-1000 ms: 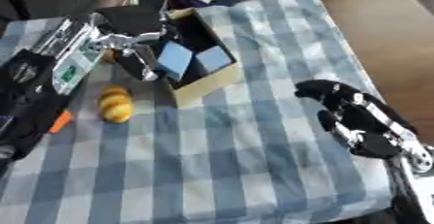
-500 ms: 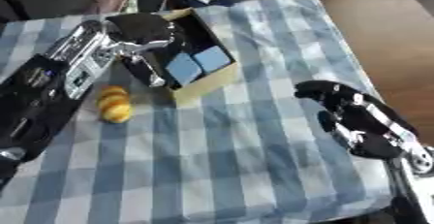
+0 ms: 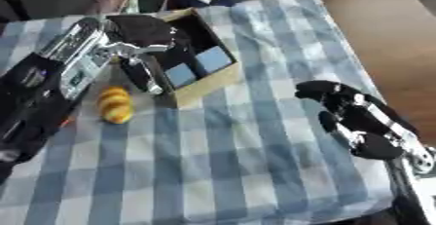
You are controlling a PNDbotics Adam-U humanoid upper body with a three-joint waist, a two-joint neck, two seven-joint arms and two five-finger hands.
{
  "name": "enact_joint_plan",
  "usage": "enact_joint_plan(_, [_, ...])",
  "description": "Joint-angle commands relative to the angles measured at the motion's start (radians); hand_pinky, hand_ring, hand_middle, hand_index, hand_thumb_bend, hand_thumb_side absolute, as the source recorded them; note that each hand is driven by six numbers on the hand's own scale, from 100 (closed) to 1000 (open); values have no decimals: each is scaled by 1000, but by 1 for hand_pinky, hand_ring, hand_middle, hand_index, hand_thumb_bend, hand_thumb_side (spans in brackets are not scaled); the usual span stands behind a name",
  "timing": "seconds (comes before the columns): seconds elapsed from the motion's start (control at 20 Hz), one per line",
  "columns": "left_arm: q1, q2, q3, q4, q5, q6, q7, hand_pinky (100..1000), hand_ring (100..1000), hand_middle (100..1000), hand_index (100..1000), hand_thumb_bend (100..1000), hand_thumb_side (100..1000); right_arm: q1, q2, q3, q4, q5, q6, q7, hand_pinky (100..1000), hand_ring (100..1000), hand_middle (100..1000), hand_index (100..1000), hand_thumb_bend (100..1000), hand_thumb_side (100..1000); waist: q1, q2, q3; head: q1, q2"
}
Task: Pick up objects on the table and place them in the box.
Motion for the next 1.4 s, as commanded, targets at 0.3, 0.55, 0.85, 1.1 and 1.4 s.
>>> enact_joint_plan(0.3, [65,204,92,-207,135,69,-17,796,747,733,837,464,225,-4,-11,-13,-12,1,-2,-6,1000,879,861,891,100,416,2,-26,24,-21,-3])
enact_joint_plan(0.55, [189,304,149,-255,161,135,-68,787,731,717,834,468,248,-2,-16,-19,-11,4,-4,-12,1000,879,862,891,100,416,1,-27,44,-31,-3])
enact_joint_plan(0.85, [328,338,224,-234,147,206,-63,782,728,717,836,472,264,1,-20,-22,-11,7,-4,-17,1000,879,862,891,100,415,2,-26,66,-23,-3])
enact_joint_plan(1.1, [388,334,258,-181,133,241,-45,776,723,720,841,481,278,1,-22,-24,-10,8,-4,-20,1000,879,862,891,100,416,1,-25,74,-23,-3])
enact_joint_plan(1.4, [405,318,267,-110,126,252,-40,776,729,732,847,499,328,0,-21,-25,-10,8,-5,-21,1000,880,862,891,100,415,-2,-24,75,-31,-3])
